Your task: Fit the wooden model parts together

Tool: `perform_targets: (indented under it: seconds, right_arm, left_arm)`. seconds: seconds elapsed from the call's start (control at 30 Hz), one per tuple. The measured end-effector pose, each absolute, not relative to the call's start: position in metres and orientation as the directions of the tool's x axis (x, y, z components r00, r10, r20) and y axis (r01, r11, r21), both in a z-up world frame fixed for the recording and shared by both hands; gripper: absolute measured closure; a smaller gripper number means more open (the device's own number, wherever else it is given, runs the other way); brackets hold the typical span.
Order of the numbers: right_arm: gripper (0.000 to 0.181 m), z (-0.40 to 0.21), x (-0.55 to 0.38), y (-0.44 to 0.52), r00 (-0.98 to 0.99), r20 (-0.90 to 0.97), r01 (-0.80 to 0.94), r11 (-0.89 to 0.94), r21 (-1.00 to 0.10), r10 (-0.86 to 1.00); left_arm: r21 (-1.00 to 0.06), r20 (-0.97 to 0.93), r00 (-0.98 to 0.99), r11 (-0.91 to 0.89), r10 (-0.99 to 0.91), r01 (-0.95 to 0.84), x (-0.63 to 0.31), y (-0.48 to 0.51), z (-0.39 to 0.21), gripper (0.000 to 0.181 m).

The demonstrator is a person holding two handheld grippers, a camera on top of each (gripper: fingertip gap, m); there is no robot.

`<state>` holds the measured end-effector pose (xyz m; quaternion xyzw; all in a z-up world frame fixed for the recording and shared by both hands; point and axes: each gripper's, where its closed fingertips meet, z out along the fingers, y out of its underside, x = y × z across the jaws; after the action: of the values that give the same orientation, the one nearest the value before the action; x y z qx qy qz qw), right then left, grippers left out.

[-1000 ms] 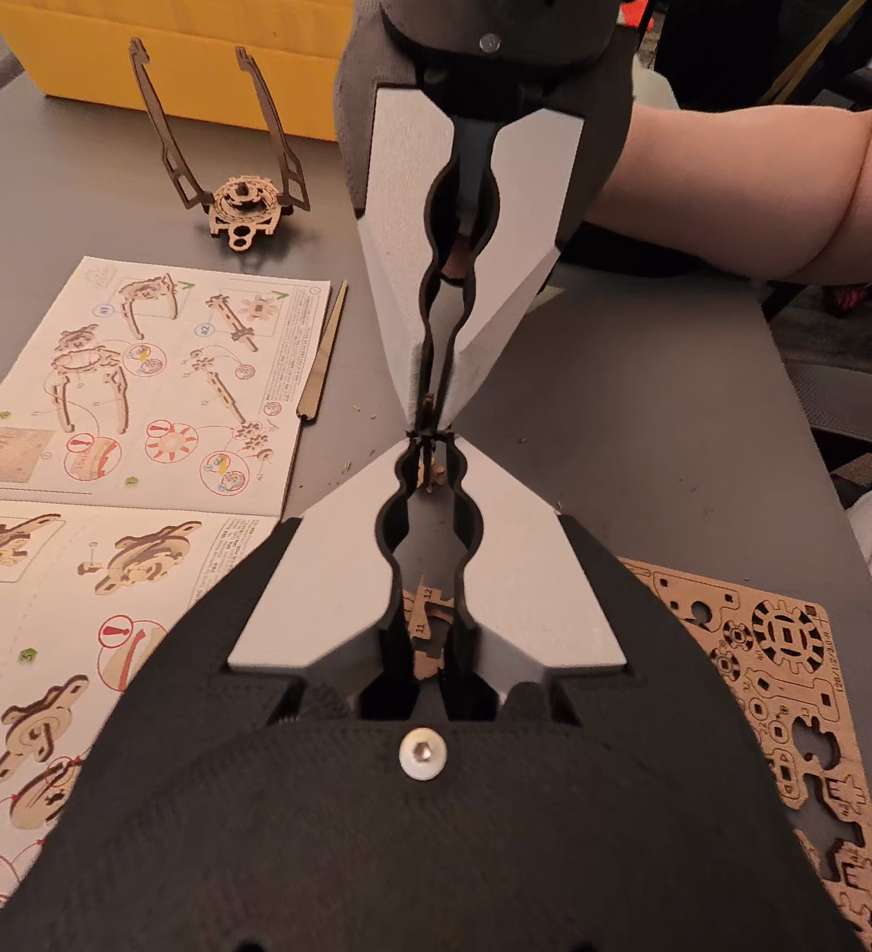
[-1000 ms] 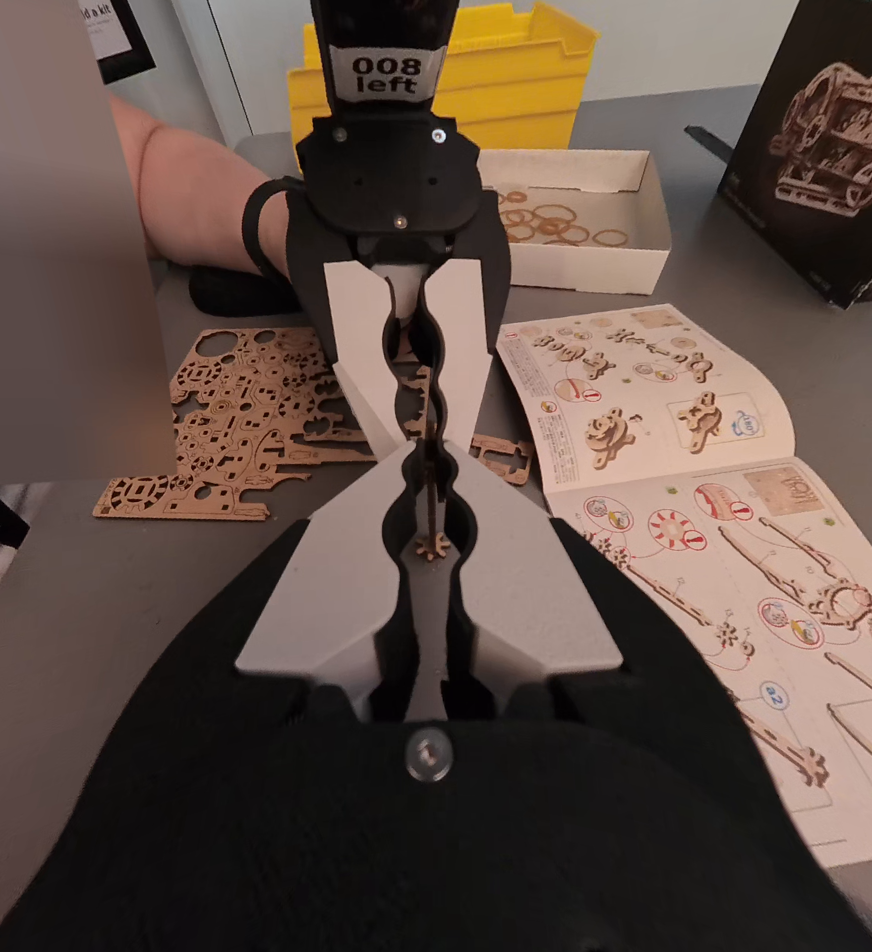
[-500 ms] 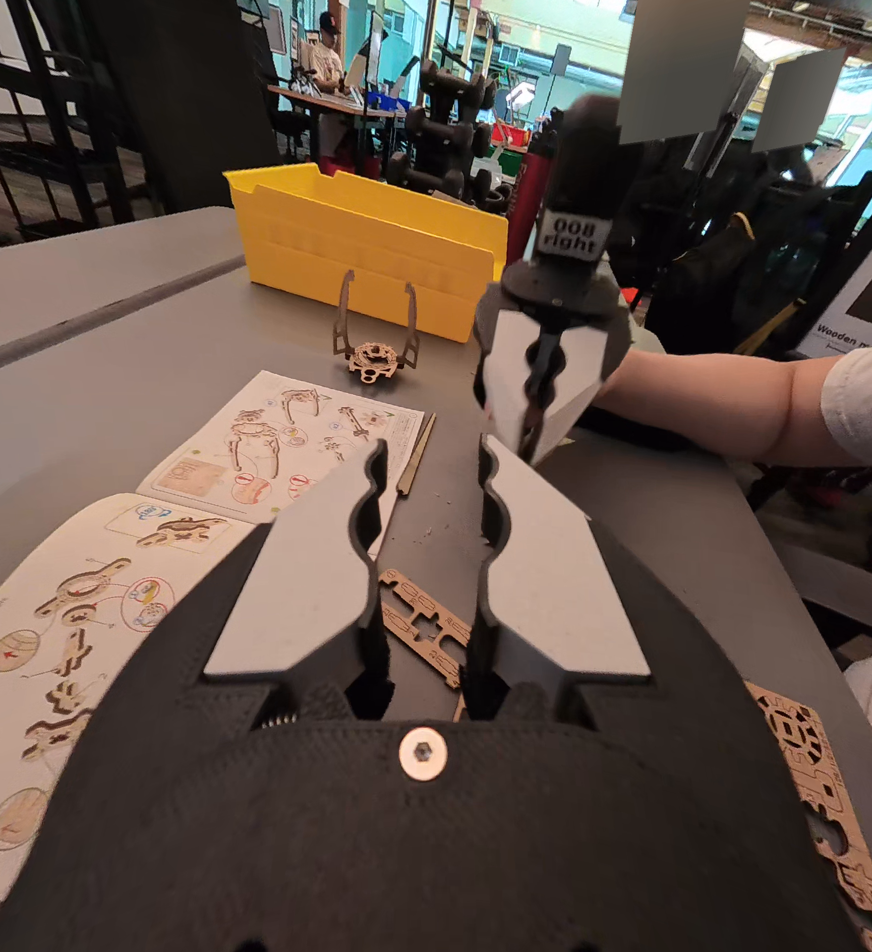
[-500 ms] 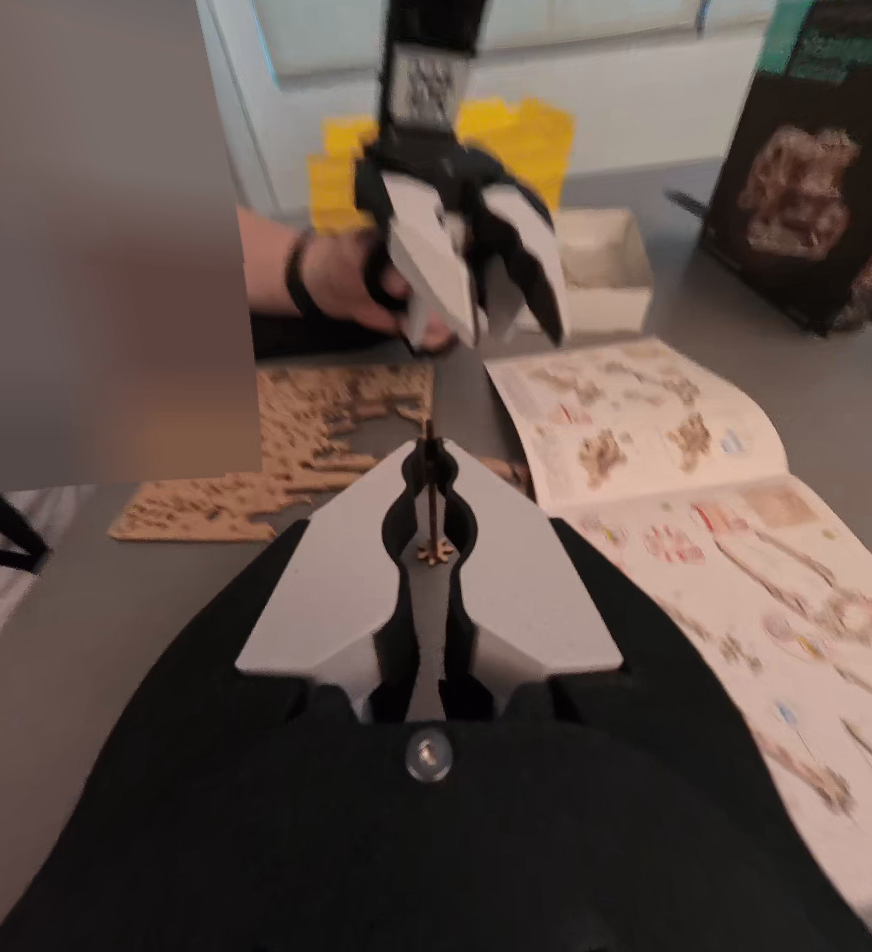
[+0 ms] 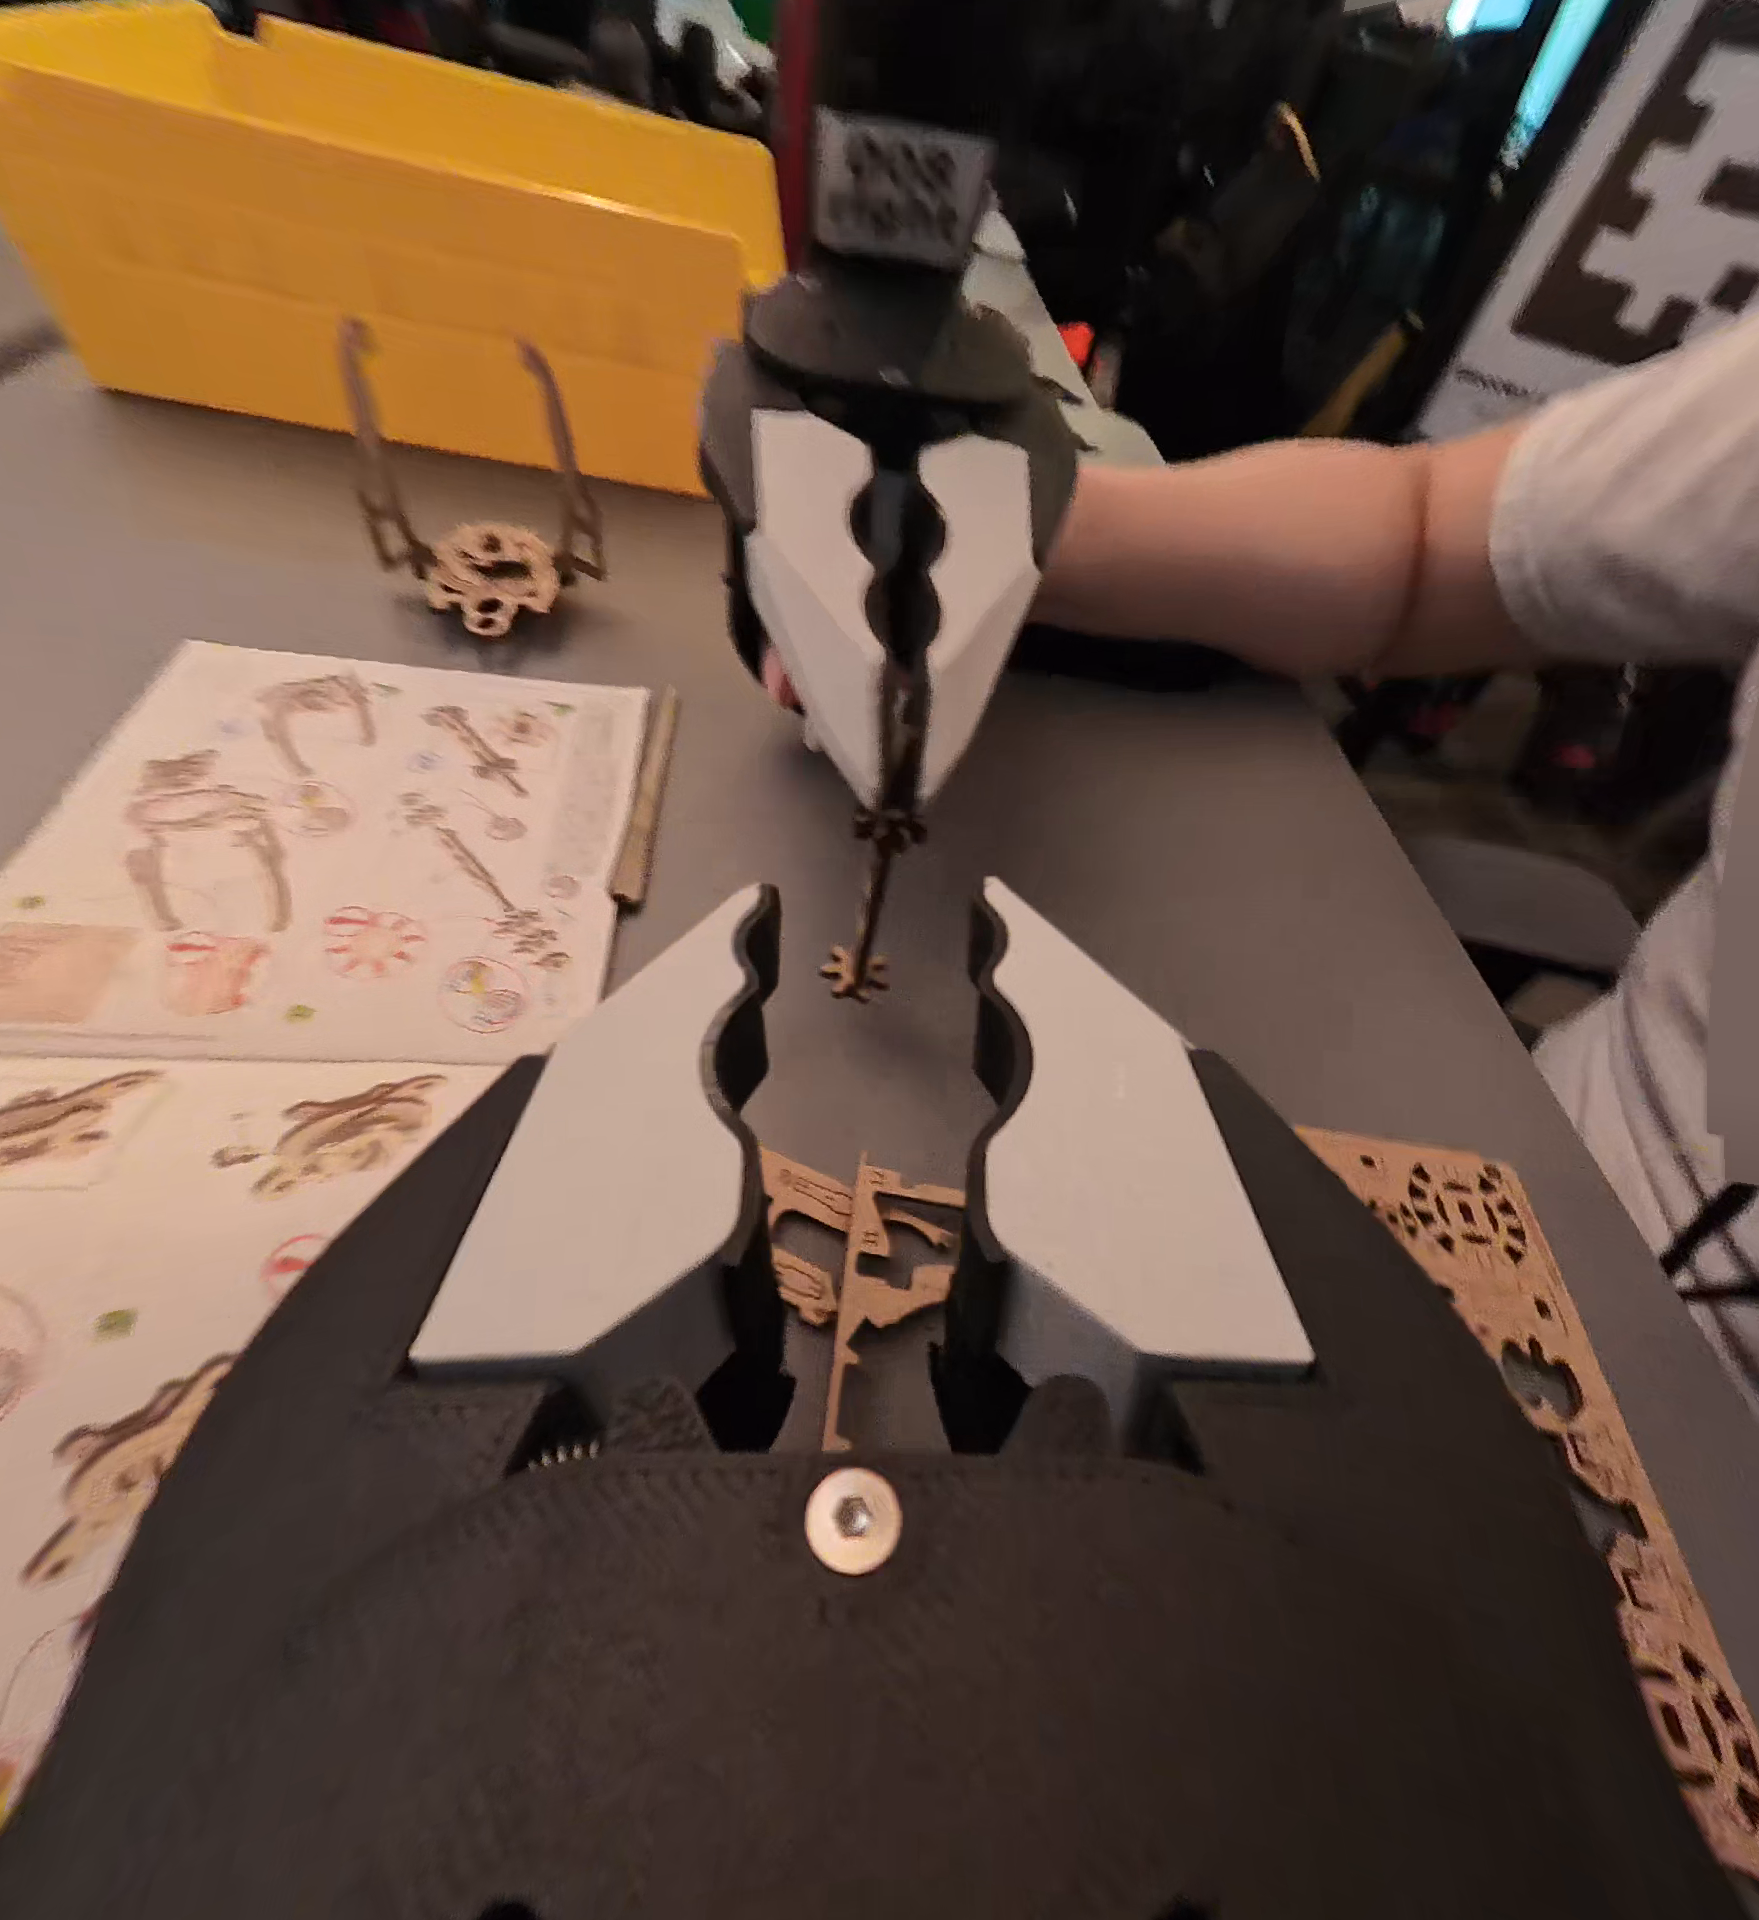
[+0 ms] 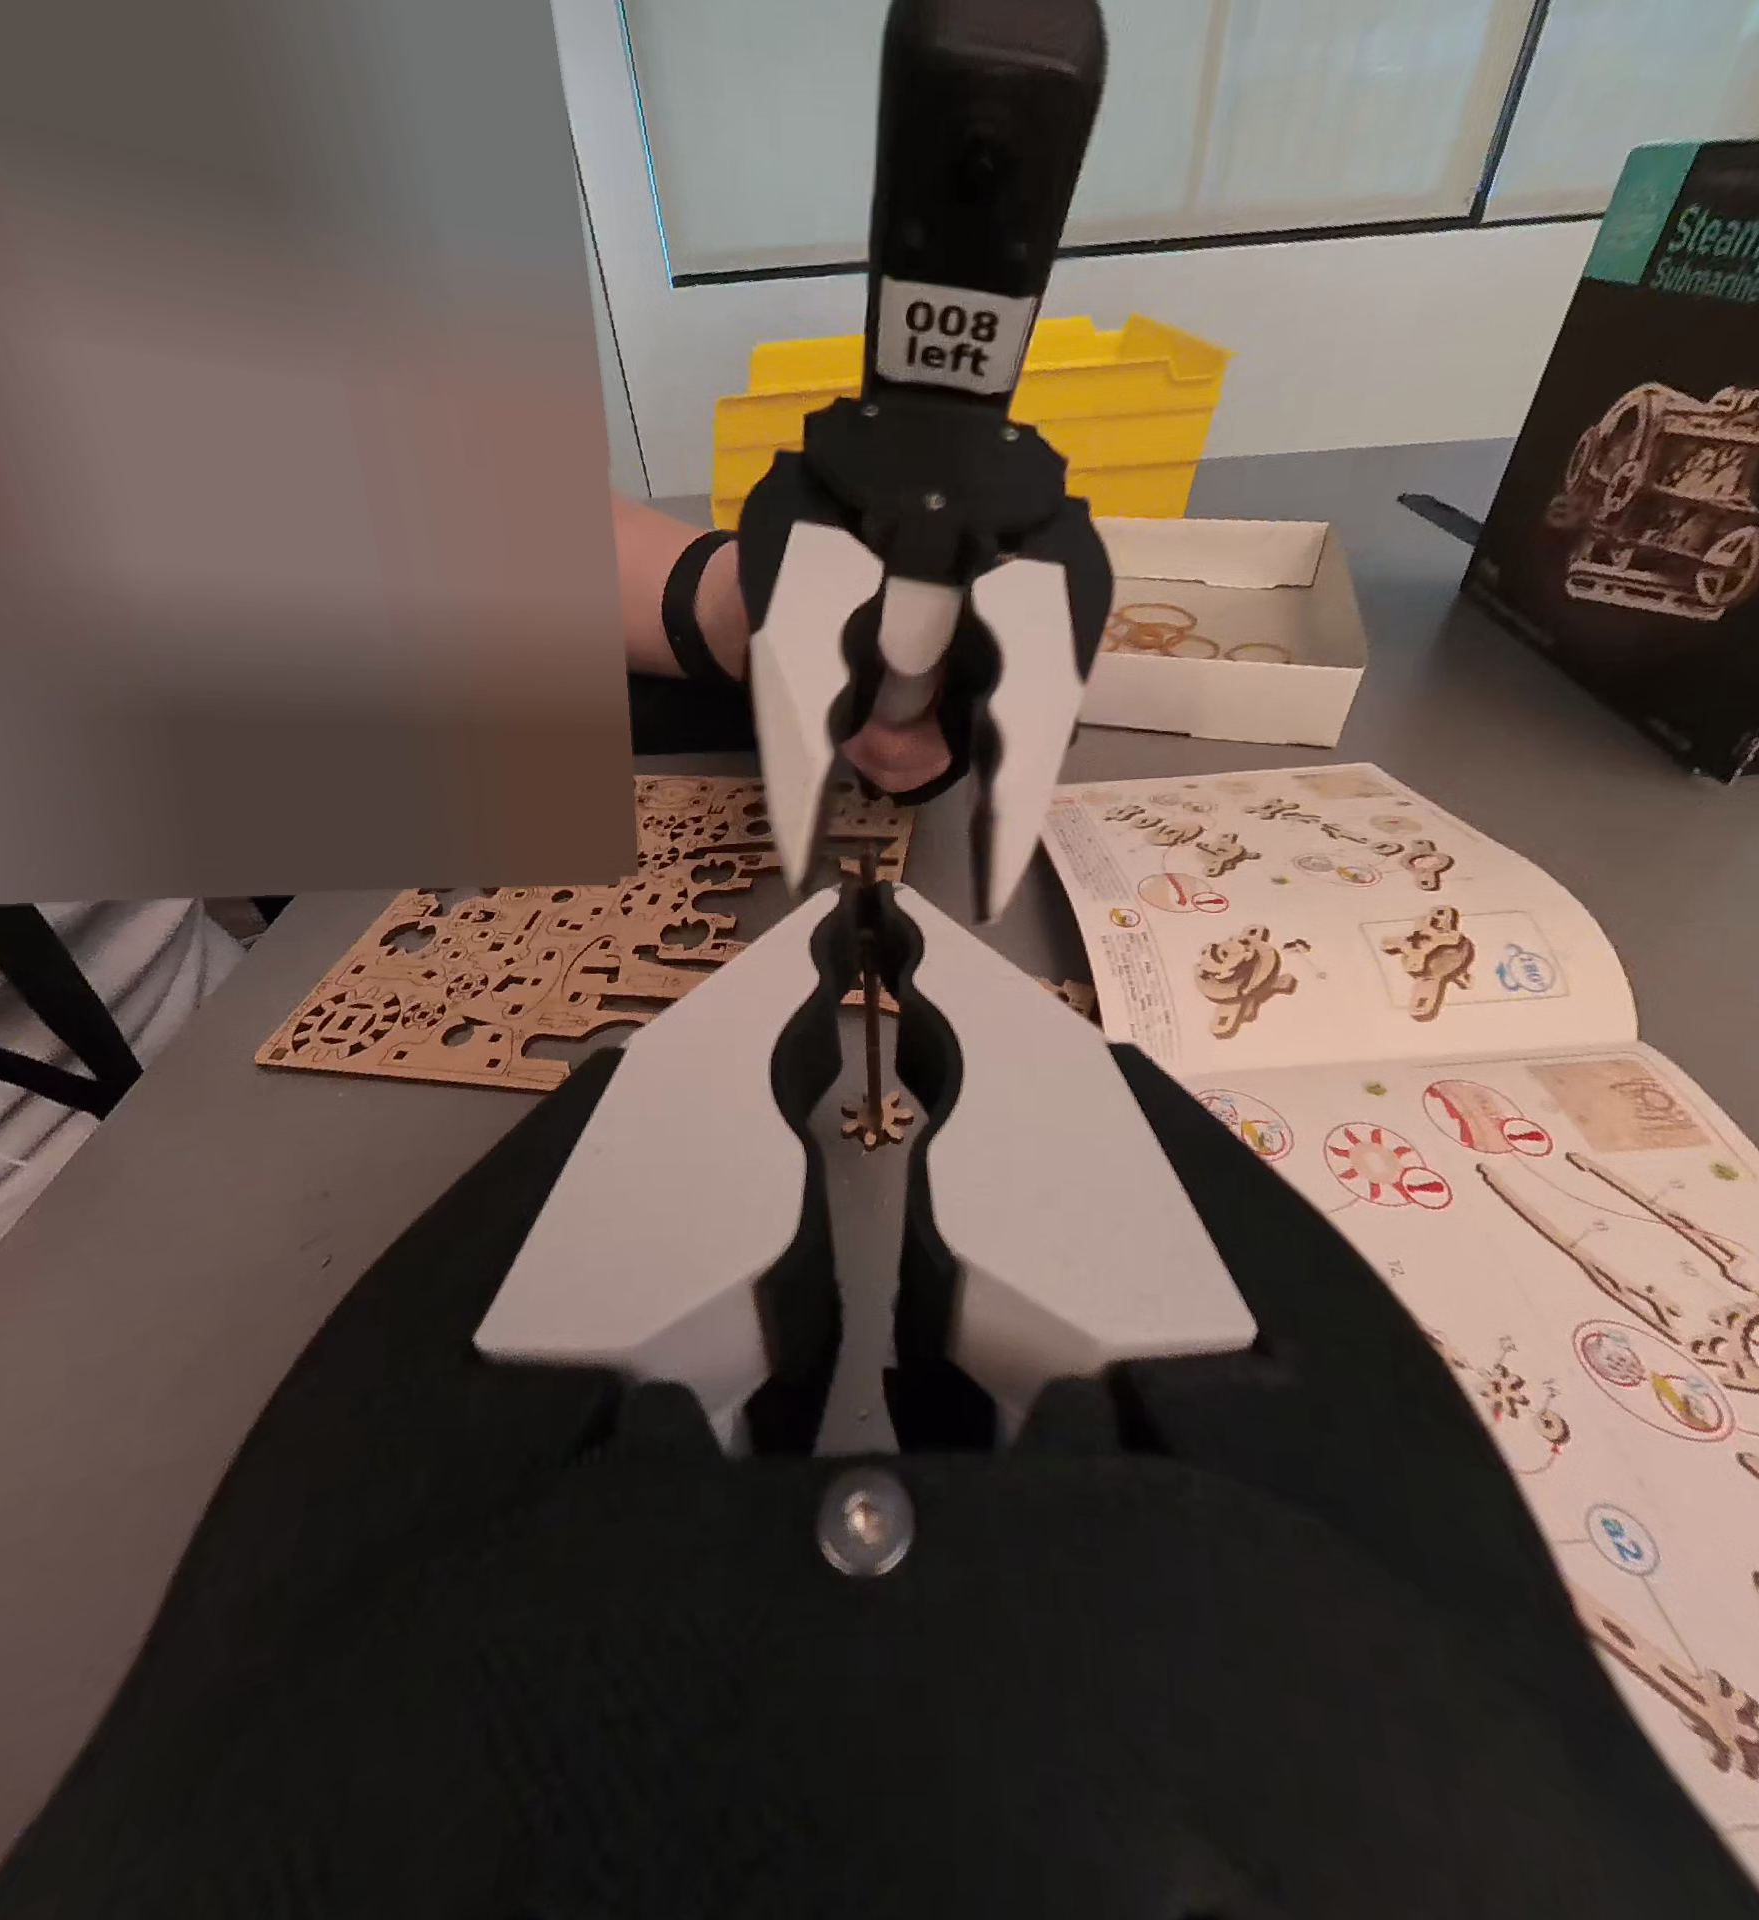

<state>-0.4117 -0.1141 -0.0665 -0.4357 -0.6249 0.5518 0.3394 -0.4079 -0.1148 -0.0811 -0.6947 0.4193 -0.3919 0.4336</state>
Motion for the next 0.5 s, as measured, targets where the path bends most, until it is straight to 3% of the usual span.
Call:
perform_targets:
  seconds: [0.13, 0.27, 0.5]
  right_arm:
    - [0.181, -0.064, -0.417, -0.117, -0.399, -0.046, 0.147, 0.014, -0.989, 0.916]
    - [0.181, -0.065, -0.423, -0.119, -0.413, -0.074, 0.145, -0.014, -0.989, 0.908]
    - [0.18, -0.08, -0.418, -0.108, -0.396, -0.15, 0.251, -0.05, -0.967, 0.906]
  left_arm:
    - [-0.904, 0.088, 0.336, -0.216, -0.938, -0.368, -0.4, -0.119, -0.099, 0.152]
    - [-0.893, 0.045, 0.359, -0.199, -0.932, -0.405, -0.396, -0.113, -0.105, 0.181]
    - [-0.85, 0.039, 0.395, -0.239, -0.918, -0.47, -0.398, -0.107, -0.119, 0.181]
